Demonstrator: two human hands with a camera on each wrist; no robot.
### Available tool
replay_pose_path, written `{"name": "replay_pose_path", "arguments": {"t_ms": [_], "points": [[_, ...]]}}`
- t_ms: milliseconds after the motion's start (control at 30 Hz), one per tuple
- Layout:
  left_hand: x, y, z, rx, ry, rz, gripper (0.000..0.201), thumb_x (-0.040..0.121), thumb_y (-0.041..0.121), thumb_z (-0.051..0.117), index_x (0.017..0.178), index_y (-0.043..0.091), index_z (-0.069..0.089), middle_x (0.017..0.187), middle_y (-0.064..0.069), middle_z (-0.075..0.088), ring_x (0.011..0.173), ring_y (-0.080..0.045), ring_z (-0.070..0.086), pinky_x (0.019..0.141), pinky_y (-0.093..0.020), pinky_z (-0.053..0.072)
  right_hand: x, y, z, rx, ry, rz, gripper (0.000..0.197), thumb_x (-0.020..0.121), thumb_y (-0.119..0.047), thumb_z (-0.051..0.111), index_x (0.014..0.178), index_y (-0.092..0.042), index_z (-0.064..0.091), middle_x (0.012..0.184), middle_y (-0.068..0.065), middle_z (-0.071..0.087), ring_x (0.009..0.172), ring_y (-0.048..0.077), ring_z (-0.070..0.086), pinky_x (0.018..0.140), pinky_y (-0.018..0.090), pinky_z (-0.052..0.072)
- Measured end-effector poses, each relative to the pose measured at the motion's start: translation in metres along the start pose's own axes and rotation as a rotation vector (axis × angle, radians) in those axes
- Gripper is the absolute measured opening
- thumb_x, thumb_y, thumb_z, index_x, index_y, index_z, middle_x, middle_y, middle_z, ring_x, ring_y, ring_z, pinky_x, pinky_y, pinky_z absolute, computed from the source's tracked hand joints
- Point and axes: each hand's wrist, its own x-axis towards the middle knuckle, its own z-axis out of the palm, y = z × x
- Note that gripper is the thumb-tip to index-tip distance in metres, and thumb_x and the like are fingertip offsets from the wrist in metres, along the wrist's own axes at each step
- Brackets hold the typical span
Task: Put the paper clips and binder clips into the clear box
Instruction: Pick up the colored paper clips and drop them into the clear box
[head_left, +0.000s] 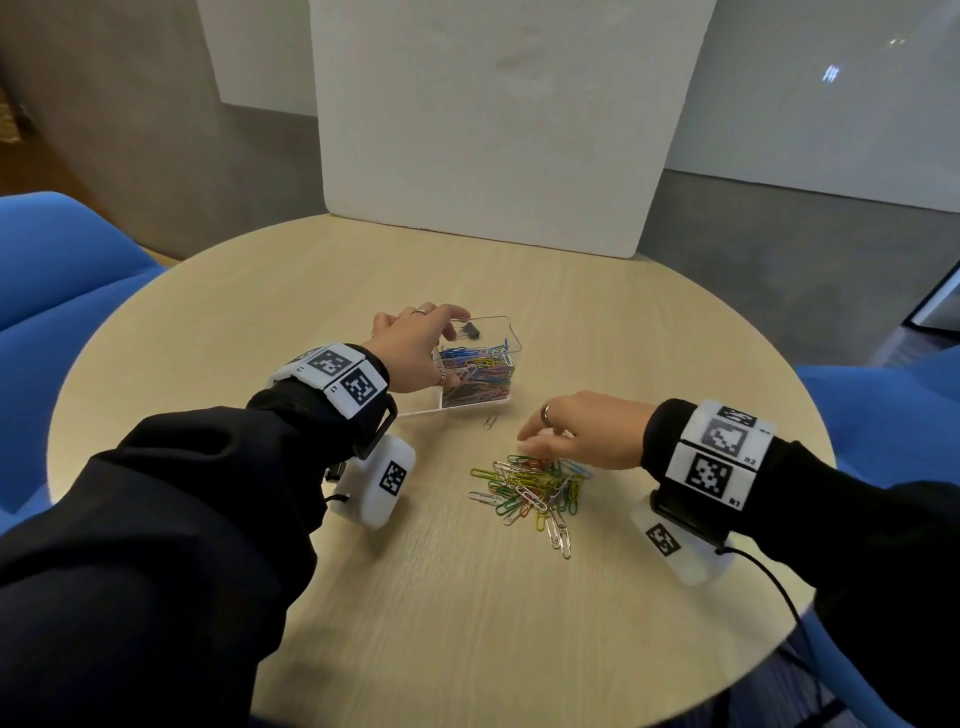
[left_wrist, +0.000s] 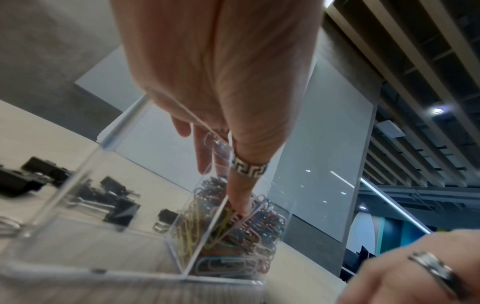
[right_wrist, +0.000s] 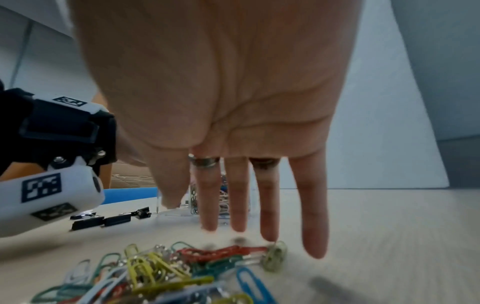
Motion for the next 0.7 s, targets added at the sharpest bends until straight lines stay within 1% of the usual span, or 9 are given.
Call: {"name": "replay_pose_path", "arguments": {"t_ms": [67,167,267,333,400,467,600,667,700], "points": [[-0.001,0.001,0.000,0.000,0.002,0.002,0.071,0.081,0.030,0.068,0.140,0.027,0.028,0.128,0.004,0.048,0.120,-0.017,0.043,0.100,-0.035,0.021,-0.001,0.000,0.001,0.038,-0.005,0.022,0.053,0.089,-0.050,0.050,0.133,-0.021,0.047,0.130,0.003,0.050,0.117,0.019,0.050,0.096,0.025,0.039],[-0.001,0.001,0.000,0.001,0.002,0.003,0.071,0.081,0.030,0.068,0.140,0.027,0.028,0.128,0.004,0.048,0.120,-0.017,0.043,0.100,-0.035,0.022,-0.002,-0.004,0.005,0.030,-0.077,0.027,0.065,0.075,-0.058,0.063,0.129,-0.026,0.046,0.117,0.000,0.042,0.114,0.019,0.047,0.099,0.031,0.042],[-0.001,0.001,-0.001,0.004,0.000,0.002,0.071,0.081,0.030,0.068,0.140,0.027,0.028,0.128,0.004,0.048,0.119,-0.017,0.043,0.099,-0.035,0.022,-0.002,-0.009,0.012,0.058,-0.104,0.032,0.071,0.067,-0.055,0.073,0.125,-0.027,0.044,0.111,-0.004,0.037,0.109,0.017,0.043,0.099,0.034,0.043],[-0.001,0.001,0.000,0.006,-0.001,0.002,0.071,0.081,0.030,0.067,0.140,0.027,0.028,0.128,0.004,0.049,0.119,-0.017,0.043,0.100,-0.035,0.022,0.000,-0.013,0.018,0.070,-0.080,0.038,0.071,0.065,-0.050,0.077,0.123,-0.024,0.046,0.109,-0.004,0.037,0.108,0.017,0.045,0.096,0.032,0.044],[0.000,0.001,0.000,0.006,-0.002,0.004,0.071,0.082,0.031,0.067,0.140,0.027,0.028,0.128,0.004,0.049,0.119,-0.017,0.043,0.100,-0.035,0.021,0.003,-0.015,0.022,0.128,-0.027,0.029,0.063,0.066,-0.043,0.079,0.118,-0.020,0.051,0.105,-0.004,0.041,0.099,0.015,0.048,0.086,0.026,0.044],[-0.001,0.001,0.000,0.004,0.000,0.006,0.070,0.081,0.031,0.067,0.140,0.027,0.028,0.128,0.004,0.048,0.119,-0.017,0.043,0.099,-0.035,0.021,0.005,-0.014,0.022,0.201,0.006,0.025,0.051,0.070,-0.035,0.078,0.113,-0.016,0.057,0.099,-0.004,0.047,0.090,0.012,0.049,0.076,0.020,0.040],[-0.001,0.001,0.000,0.004,0.003,0.005,0.071,0.081,0.031,0.068,0.140,0.027,0.028,0.128,0.004,0.048,0.120,-0.017,0.043,0.099,-0.035,0.022,0.009,-0.013,0.020,0.246,0.002,0.028,0.037,0.078,-0.027,0.073,0.109,-0.013,0.060,0.094,-0.003,0.055,0.071,0.005,0.049,0.058,0.010,0.038],[-0.001,0.001,0.000,0.005,0.004,0.004,0.071,0.081,0.031,0.068,0.140,0.027,0.028,0.128,0.004,0.048,0.120,-0.017,0.043,0.099,-0.035,0.021,0.012,-0.012,0.019,0.226,0.013,0.038,0.036,0.081,-0.026,0.069,0.112,-0.011,0.060,0.094,-0.003,0.055,0.071,0.006,0.050,0.052,0.007,0.039],[-0.001,0.001,0.000,0.003,0.003,0.003,0.071,0.081,0.031,0.068,0.140,0.027,0.028,0.128,0.004,0.048,0.120,-0.017,0.043,0.099,-0.035,0.021,0.013,-0.012,0.019,0.214,0.018,0.046,0.036,0.083,-0.026,0.068,0.114,-0.010,0.059,0.095,-0.003,0.054,0.075,0.008,0.051,0.052,0.007,0.038]]}}
